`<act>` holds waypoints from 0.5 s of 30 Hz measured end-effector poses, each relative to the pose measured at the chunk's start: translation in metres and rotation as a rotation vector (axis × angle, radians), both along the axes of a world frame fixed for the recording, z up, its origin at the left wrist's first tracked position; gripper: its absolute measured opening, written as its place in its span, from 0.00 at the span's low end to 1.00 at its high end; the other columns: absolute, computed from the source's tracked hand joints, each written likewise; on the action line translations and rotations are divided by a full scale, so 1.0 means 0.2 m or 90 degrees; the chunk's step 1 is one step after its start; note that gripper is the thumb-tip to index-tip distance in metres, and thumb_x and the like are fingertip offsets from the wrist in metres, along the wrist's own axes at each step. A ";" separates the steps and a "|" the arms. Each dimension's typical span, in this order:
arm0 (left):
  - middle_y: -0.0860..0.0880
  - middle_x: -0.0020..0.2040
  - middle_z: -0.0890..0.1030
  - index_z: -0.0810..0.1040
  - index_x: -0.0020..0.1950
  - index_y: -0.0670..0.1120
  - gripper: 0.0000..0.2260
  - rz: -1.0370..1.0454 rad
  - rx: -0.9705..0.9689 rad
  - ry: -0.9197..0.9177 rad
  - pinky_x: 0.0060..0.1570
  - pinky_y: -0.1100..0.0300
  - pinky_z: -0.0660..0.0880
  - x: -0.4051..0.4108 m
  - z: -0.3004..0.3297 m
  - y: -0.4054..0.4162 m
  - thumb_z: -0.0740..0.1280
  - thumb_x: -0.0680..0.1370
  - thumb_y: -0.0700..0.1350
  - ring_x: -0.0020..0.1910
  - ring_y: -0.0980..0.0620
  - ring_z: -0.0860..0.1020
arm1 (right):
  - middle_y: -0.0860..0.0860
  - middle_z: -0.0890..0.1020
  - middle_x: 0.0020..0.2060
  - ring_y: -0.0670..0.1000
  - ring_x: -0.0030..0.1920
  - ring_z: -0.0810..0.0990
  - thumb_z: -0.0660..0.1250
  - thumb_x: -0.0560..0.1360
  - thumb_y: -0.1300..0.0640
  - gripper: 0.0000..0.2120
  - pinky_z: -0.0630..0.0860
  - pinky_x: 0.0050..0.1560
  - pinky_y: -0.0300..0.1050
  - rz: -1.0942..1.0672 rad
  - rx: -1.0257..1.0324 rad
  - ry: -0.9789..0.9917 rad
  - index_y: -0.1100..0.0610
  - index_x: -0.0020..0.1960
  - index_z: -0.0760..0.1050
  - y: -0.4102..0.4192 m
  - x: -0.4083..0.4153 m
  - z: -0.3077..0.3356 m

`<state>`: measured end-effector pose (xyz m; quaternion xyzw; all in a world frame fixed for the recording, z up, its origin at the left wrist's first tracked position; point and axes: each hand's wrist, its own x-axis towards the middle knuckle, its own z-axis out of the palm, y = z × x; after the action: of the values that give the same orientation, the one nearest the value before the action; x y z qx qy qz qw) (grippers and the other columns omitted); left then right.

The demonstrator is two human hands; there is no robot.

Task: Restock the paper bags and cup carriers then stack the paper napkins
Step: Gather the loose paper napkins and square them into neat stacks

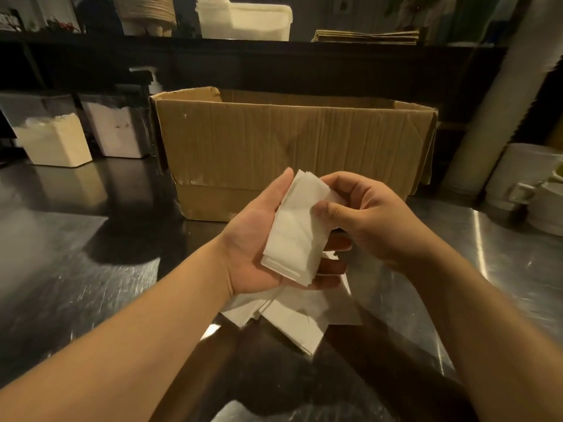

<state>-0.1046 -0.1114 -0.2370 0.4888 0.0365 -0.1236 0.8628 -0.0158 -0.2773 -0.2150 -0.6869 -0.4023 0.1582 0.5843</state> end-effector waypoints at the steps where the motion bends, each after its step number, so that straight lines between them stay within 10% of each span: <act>1: 0.42 0.53 0.85 0.88 0.56 0.51 0.28 0.000 0.001 0.002 0.55 0.42 0.80 0.00 0.00 0.00 0.62 0.75 0.70 0.49 0.41 0.84 | 0.45 0.83 0.53 0.48 0.53 0.84 0.69 0.79 0.59 0.10 0.85 0.44 0.44 -0.011 -0.005 -0.015 0.48 0.58 0.78 0.00 0.00 0.00; 15: 0.41 0.46 0.82 0.82 0.59 0.46 0.18 0.016 0.013 0.060 0.50 0.48 0.76 -0.04 0.05 -0.02 0.69 0.73 0.55 0.44 0.42 0.80 | 0.40 0.79 0.57 0.46 0.56 0.81 0.66 0.82 0.55 0.14 0.83 0.47 0.36 -0.057 -0.083 -0.119 0.44 0.65 0.72 0.05 0.01 -0.06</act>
<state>-0.1122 -0.1150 -0.2263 0.4906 0.0847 -0.1355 0.8566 -0.0134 -0.2680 -0.2265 -0.7523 -0.4129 0.0925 0.5049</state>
